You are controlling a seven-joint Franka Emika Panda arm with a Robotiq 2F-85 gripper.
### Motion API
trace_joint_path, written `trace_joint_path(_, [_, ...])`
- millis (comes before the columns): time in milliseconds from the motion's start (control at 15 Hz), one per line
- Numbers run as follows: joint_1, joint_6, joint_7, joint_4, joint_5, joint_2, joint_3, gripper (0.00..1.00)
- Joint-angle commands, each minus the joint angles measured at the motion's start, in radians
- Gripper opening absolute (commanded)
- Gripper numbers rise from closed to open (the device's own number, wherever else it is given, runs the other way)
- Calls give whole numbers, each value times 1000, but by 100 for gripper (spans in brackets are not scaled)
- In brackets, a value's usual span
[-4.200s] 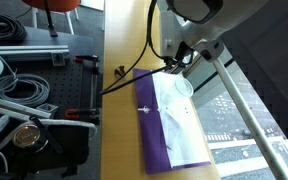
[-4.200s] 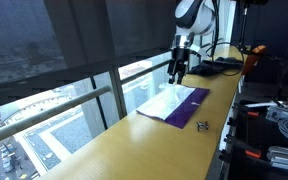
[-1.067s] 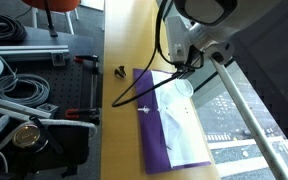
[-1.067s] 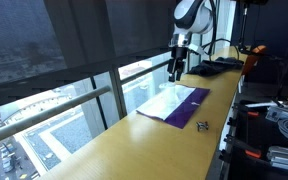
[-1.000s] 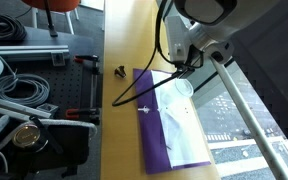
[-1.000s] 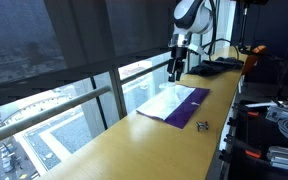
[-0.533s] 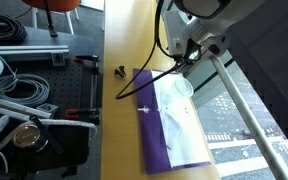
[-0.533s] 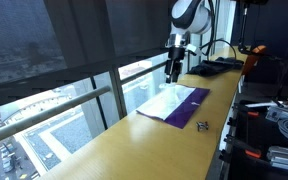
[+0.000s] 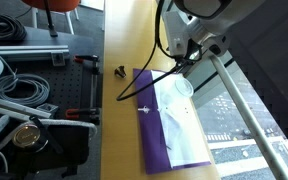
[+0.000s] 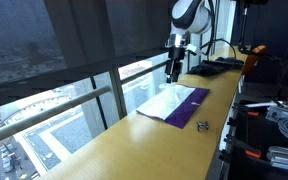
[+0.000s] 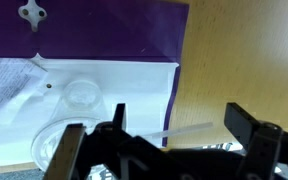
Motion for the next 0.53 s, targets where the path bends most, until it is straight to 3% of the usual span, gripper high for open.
trace_joint_path(0, [-4,2,4,17,-32,9,-1,100])
trace_joint_path(467, [-8,1,4,26,-37,16,-5,100])
